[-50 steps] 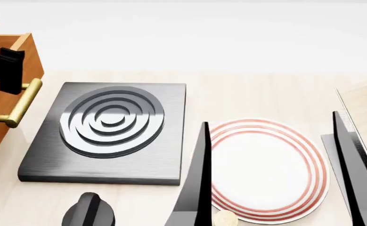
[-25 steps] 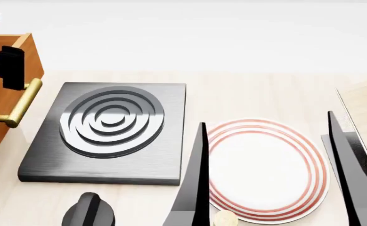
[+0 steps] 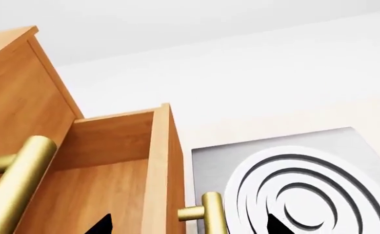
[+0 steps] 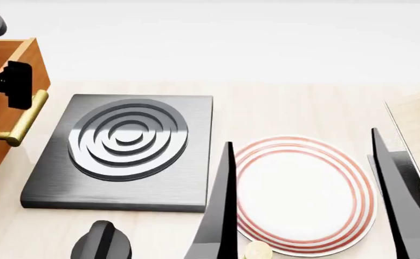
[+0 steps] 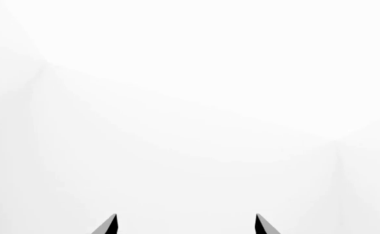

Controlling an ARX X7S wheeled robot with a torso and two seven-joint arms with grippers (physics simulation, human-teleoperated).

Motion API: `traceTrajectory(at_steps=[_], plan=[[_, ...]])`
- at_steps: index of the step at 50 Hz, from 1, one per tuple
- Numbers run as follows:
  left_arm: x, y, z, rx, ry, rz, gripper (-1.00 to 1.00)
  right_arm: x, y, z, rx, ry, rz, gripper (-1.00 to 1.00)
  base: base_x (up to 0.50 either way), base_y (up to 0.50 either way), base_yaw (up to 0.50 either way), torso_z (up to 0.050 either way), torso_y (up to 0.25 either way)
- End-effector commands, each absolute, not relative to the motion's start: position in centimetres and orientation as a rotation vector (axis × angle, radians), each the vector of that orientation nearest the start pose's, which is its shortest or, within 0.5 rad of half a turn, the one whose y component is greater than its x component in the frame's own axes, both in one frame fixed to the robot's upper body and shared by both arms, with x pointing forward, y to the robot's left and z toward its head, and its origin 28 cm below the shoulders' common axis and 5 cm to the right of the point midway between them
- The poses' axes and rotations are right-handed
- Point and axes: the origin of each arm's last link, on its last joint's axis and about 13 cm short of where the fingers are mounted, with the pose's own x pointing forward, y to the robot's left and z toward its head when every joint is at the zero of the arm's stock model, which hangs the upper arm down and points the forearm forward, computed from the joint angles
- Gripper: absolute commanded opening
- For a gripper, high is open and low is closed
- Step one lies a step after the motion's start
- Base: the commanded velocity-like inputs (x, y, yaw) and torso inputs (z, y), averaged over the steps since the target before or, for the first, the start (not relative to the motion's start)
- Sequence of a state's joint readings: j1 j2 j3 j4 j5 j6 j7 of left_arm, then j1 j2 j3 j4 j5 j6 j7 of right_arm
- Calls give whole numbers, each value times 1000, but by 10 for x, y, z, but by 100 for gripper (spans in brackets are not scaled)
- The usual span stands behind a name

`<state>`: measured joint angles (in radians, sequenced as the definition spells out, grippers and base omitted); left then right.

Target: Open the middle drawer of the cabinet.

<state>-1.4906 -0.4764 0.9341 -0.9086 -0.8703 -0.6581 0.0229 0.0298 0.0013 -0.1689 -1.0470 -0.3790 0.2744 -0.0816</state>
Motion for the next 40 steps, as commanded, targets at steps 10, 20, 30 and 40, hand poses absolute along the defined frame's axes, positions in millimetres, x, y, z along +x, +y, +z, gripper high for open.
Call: traceTrajectory(at_steps=[10,20,30,40], plan=[[404,318,243,134,381,-26,100,148,-84,203,-279,-797,8,100,0,0,0,0,0],[406,320,239,135,382,-14,100,147,-84,202,-280,-793,14,100,0,0,0,0,0],[409,323,236,137,382,4,100,147,-83,202,-278,-793,18,100,0,0,0,0,0],[412,324,234,130,389,13,100,147,-83,202,-277,-790,23,100,0,0,0,0,0]])
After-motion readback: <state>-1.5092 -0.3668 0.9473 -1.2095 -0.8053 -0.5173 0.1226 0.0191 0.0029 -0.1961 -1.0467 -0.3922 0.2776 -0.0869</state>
